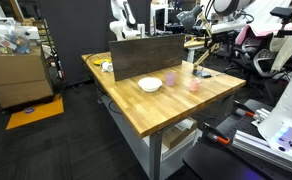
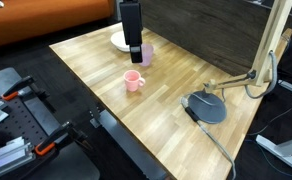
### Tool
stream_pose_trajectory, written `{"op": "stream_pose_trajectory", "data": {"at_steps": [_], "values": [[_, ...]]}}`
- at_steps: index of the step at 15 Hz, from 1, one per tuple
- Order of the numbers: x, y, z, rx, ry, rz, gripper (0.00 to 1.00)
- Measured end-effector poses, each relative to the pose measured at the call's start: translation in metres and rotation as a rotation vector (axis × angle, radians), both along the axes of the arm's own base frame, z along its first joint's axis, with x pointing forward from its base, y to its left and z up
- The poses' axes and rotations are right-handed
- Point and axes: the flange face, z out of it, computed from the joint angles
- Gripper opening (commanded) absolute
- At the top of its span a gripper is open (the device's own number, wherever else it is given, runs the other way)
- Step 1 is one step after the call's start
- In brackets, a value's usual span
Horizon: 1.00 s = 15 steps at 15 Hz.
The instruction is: Turn the lamp on.
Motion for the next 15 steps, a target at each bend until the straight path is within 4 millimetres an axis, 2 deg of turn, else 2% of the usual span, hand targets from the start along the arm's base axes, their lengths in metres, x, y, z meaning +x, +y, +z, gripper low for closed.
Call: {"op": "stream_pose_trajectory", "data": {"at_steps": [5,11,15], "values": [[0.006,-0.005,-0.007,0.018,0.007,-0.01,1.0],[0.047,-0.029,-0.065,0.09,0.097,-0.019,1.0],[0.074,-0.057,-0.088,0.084,0.113,-0.061,1.0]]}}
